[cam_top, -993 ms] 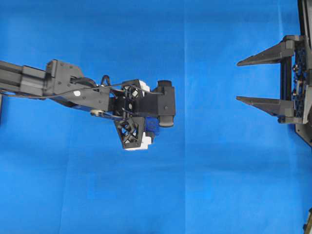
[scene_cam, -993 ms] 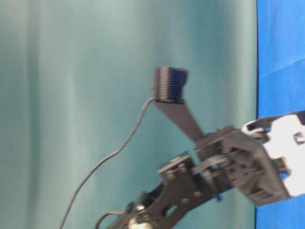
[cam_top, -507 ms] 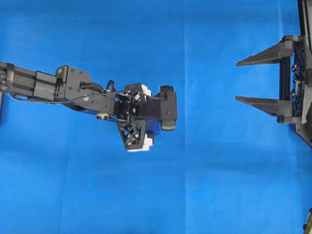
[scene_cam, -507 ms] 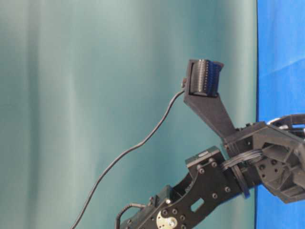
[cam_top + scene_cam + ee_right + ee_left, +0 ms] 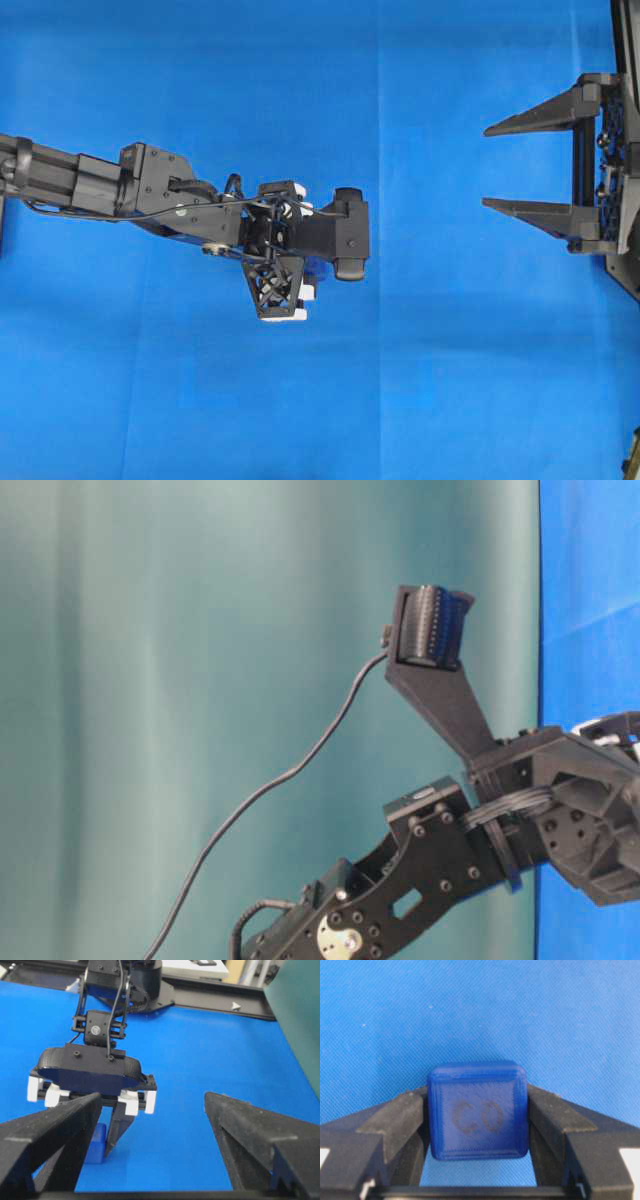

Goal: Handover the blue block to the right arm after grasping it with the left arm, then place it in the designated position.
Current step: 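Close the left gripper on the blue cube and lift it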

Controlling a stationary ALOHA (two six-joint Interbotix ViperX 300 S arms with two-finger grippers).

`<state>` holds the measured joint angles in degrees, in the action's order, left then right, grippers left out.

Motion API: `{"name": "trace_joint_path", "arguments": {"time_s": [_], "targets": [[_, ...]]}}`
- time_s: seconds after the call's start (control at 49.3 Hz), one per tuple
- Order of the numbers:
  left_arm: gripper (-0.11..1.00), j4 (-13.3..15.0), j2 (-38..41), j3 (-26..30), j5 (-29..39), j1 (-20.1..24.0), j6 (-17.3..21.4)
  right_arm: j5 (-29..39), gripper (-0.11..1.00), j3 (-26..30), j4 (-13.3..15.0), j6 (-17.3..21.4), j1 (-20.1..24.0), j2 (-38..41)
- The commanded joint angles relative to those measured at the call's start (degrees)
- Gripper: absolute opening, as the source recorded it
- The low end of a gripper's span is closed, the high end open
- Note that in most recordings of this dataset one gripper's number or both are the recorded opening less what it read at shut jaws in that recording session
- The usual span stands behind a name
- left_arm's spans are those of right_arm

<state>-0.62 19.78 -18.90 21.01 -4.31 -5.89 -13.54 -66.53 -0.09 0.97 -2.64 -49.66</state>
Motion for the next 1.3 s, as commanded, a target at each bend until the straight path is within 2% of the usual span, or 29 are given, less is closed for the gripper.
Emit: {"name": "trace_joint_path", "arguments": {"time_s": [0.0, 0.264, 0.791, 1.277], "targets": [[0.48, 0.00, -0.97, 1.14, -0.09, -0.26, 0.00, -0.26, 0.96, 1.23, -0.09, 0.09, -0.09, 0.35], [0.48, 0.00, -2.55, 1.14, 0.62, -0.26, 0.44, -0.26, 0.96, 1.14, -0.18, 0.09, -0.09, 0.35], [0.48, -0.44, -17.31, 2.20, 9.49, 0.44, 0.70, -0.18, 0.96, 1.23, -0.18, 0.18, -0.09, 0.35], [0.48, -0.97, -25.14, 7.21, 20.65, 1.58, 1.23, -0.26, 0.96, 1.32, -0.18, 0.18, -0.09, 0.35]]}}
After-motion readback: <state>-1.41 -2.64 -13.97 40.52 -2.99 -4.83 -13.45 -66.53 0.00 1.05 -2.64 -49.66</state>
